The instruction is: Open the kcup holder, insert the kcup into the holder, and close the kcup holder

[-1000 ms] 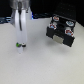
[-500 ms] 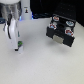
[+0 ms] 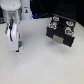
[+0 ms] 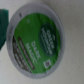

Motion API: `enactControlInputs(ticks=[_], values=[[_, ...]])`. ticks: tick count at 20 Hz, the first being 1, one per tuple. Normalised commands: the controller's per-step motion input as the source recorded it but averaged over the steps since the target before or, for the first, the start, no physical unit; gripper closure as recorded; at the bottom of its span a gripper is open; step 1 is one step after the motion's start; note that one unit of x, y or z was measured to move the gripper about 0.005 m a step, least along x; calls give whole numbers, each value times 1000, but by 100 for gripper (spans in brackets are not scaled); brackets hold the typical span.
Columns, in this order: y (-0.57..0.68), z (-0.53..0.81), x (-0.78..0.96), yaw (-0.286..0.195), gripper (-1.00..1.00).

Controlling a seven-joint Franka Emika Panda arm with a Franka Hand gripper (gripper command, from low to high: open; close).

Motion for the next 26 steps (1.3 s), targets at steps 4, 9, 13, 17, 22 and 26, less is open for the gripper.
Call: enactControlInputs(ticks=[4,9,13,17,22,26], values=[[-6,0,89,-104,100],[11,0,73,-138,-100],[-19,-9,75,-161,-100],[-9,-4,82,-153,-100],[-18,-15,96,-163,-100],[-53,-1,106,-103,100]])
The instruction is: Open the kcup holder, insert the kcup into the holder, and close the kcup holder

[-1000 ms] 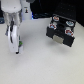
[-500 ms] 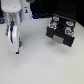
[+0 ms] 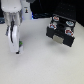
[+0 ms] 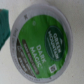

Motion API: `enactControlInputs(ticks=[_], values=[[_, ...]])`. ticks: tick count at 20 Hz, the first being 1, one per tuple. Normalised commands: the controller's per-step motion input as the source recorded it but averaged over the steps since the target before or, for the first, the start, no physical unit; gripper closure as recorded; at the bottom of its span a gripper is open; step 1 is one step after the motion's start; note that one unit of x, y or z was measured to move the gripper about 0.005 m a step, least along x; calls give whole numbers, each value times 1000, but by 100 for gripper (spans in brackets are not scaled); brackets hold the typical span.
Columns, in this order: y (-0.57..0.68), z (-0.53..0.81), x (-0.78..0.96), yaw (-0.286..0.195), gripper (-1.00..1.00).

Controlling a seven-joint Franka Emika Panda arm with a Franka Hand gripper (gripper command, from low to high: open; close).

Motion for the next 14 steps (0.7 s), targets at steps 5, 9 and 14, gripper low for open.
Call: enactControlInputs(ticks=[5,9,14], values=[[-60,-3,187,-74,-100],[-8,-7,79,-147,-100],[50,149,12,-81,100]])
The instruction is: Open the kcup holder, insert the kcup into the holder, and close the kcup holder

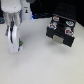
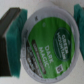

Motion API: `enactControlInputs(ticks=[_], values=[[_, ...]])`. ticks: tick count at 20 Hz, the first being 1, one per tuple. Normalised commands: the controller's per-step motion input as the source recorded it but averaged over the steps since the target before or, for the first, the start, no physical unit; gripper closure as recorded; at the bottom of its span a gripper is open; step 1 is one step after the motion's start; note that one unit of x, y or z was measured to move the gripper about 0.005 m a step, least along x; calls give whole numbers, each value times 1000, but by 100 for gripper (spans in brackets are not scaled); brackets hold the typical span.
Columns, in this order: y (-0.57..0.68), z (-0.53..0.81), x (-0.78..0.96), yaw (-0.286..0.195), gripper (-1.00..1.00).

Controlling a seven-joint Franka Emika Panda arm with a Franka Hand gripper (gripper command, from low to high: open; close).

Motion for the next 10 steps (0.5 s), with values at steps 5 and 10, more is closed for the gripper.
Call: enactControlInputs(ticks=[5,10], values=[[238,705,147,-17,100],[430,927,222,18,100]])
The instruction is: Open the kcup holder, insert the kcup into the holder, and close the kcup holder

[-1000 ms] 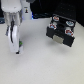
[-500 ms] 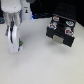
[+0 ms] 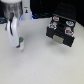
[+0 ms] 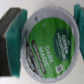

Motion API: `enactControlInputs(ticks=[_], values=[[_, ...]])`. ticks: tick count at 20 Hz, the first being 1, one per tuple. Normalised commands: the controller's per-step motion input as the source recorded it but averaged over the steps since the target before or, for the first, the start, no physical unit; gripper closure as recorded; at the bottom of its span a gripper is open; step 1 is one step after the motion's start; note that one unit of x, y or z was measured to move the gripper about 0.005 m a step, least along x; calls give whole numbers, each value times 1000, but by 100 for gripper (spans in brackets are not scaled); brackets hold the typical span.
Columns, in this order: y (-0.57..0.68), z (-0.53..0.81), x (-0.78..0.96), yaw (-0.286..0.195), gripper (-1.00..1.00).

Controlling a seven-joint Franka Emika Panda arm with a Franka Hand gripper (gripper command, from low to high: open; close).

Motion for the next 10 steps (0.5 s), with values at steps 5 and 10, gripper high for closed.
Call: enactControlInputs(ticks=[5,10], values=[[583,786,180,34,100],[629,708,220,27,100]])
